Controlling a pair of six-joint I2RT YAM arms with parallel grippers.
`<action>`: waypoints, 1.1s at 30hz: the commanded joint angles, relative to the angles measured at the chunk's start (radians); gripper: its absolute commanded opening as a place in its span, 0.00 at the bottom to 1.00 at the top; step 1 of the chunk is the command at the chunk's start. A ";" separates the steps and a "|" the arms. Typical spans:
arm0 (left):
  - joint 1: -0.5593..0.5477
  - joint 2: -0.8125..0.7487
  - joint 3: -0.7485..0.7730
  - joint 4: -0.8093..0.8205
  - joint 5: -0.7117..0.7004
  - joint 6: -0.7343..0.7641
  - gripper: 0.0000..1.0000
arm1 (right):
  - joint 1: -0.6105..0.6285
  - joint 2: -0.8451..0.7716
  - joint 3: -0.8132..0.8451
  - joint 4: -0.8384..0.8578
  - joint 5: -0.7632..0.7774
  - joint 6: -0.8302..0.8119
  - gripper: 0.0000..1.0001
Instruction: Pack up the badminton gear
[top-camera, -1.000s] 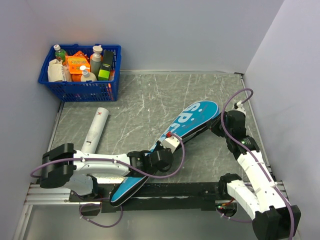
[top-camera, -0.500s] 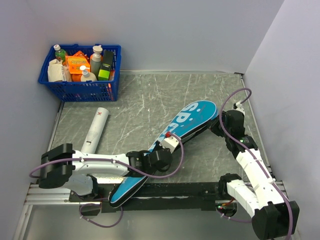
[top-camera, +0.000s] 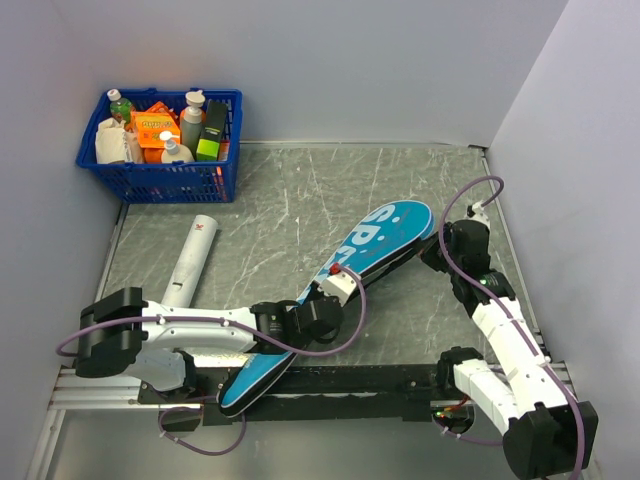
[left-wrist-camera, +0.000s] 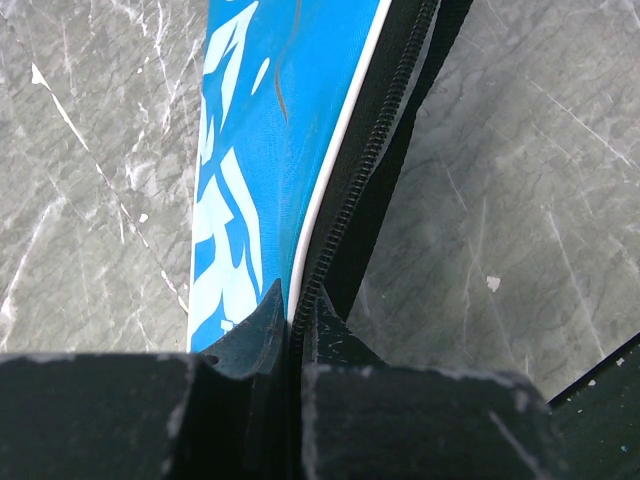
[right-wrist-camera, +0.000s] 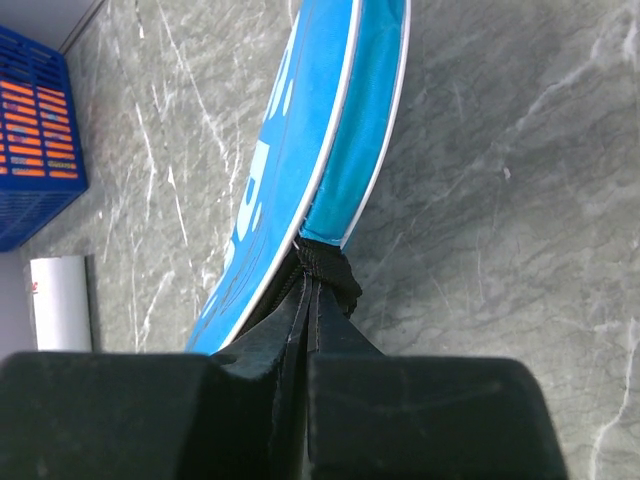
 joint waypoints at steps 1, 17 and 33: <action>-0.005 -0.033 0.029 0.093 -0.016 0.007 0.01 | -0.015 -0.011 -0.025 0.065 -0.017 -0.002 0.00; 0.021 0.096 0.110 0.158 0.010 0.057 0.01 | 0.313 -0.013 -0.142 0.180 -0.088 0.193 0.00; 0.100 0.229 0.234 0.243 0.105 0.150 0.01 | 0.586 0.096 -0.257 0.334 -0.047 0.342 0.00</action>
